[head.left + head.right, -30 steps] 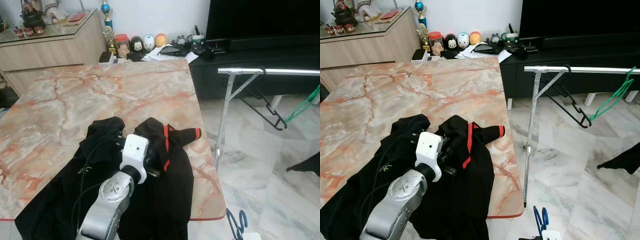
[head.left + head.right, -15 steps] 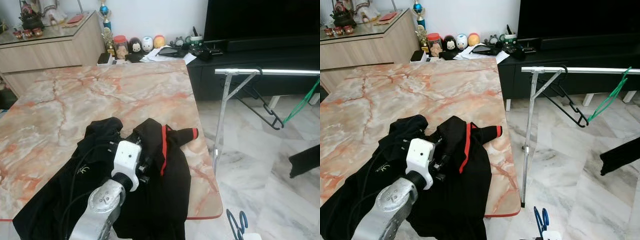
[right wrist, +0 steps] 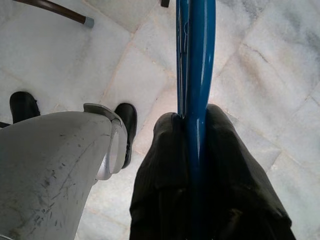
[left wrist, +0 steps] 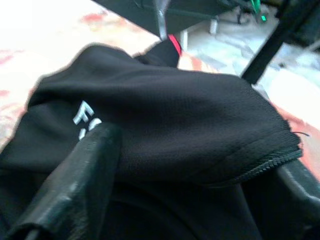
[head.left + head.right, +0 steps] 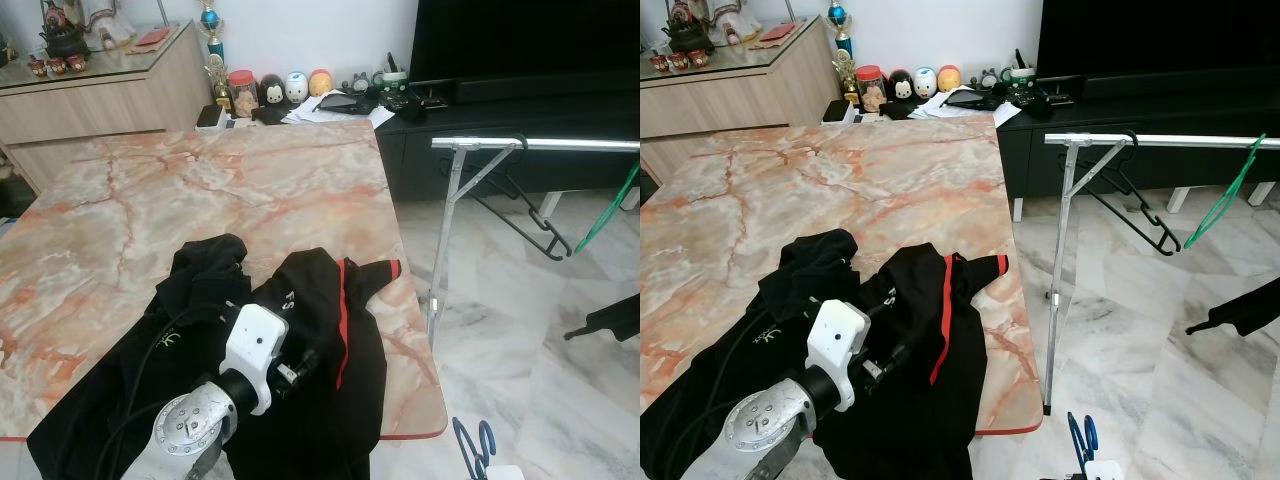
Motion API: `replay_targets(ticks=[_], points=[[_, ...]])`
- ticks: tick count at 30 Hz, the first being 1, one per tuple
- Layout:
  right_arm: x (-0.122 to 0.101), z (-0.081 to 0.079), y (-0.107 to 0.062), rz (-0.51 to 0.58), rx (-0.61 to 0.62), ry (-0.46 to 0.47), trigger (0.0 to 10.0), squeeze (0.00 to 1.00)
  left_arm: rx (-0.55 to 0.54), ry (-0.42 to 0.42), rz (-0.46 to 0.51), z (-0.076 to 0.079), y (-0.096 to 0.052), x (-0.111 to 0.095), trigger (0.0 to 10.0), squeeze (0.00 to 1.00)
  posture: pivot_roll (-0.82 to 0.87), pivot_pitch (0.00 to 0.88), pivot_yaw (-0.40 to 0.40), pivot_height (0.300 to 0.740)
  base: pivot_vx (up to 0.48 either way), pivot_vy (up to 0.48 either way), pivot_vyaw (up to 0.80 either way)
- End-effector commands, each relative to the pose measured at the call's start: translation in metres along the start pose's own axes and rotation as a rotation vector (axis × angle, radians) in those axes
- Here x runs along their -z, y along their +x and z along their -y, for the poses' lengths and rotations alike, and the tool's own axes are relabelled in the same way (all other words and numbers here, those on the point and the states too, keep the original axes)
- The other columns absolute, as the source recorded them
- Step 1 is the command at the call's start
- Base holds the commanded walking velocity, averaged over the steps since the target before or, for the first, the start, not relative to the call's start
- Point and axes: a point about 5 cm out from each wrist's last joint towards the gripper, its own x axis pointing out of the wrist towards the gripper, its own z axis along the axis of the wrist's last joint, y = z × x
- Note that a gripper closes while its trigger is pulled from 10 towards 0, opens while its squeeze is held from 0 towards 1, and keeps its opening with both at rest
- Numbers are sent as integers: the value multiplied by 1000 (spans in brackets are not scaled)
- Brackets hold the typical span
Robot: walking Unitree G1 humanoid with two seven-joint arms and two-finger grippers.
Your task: Hang hanger
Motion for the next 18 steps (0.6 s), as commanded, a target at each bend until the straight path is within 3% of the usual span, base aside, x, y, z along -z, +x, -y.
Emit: replay_targets(ticks=[1, 9, 11, 14, 16, 18], points=[[-2, -2, 0, 5, -7, -1, 10000, 0, 29, 15, -11, 3, -3, -1, 10000, 1000, -69, 0, 64, 732, 0, 0, 0], [-2, -1, 0, 5, -6, -1, 10000, 0, -24, 43, -14, -4, -6, -1, 10000, 1000, -67, 0, 62, 732, 0, 0, 0], [-2, -1, 0, 4, -5, -3, 10000, 0, -139, 39, 4, -19, -7, -3, 10000, 1000, -62, 0, 61, 732, 0, 0, 0], [-2, -1, 0, 4, -5, -4, 10000, 0, -186, 35, 11, -25, -8, -4, 10000, 1000, -62, 0, 61, 732, 0, 0, 0], [-2, -1, 0, 4, -2, -3, 10000, 0, -501, -88, 129, -54, -8, -15, 10000, 1000, -71, 0, 64, 732, 0, 0, 0], [-2, -1, 0, 4, 0, -2, 10000, 0, -629, -171, 202, -64, -9, -22, 10000, 1000, -70, 0, 63, 732, 0, 0, 0]])
